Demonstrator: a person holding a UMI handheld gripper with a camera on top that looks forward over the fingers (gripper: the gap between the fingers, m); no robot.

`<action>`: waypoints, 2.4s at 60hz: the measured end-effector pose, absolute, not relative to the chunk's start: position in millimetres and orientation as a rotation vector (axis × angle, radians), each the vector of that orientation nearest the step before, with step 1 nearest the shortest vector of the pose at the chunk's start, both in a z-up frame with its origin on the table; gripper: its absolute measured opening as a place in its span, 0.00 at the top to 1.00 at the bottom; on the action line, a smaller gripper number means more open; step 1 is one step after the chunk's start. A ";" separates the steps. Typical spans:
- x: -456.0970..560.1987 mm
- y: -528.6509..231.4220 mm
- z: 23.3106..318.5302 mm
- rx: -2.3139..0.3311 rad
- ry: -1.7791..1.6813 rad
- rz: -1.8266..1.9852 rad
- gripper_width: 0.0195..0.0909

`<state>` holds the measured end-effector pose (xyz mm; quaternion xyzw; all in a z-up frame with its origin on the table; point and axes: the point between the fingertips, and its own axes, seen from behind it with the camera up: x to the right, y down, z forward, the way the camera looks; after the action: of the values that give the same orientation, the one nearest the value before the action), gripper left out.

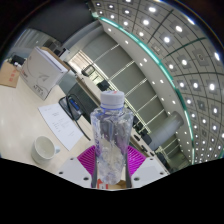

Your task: Pour water

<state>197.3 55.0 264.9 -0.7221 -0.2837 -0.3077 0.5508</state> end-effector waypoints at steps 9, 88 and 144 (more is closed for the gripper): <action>200.6 56.9 246.7 -1.810 -0.394 -0.353 0.72; 201.5 -48.2 164.9 -2.129 -0.030 -0.044 0.07; 77.3 -276.2 259.0 -2.117 0.042 -0.151 0.07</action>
<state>77.3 -276.2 259.0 -0.8707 0.0172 -0.0621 0.4877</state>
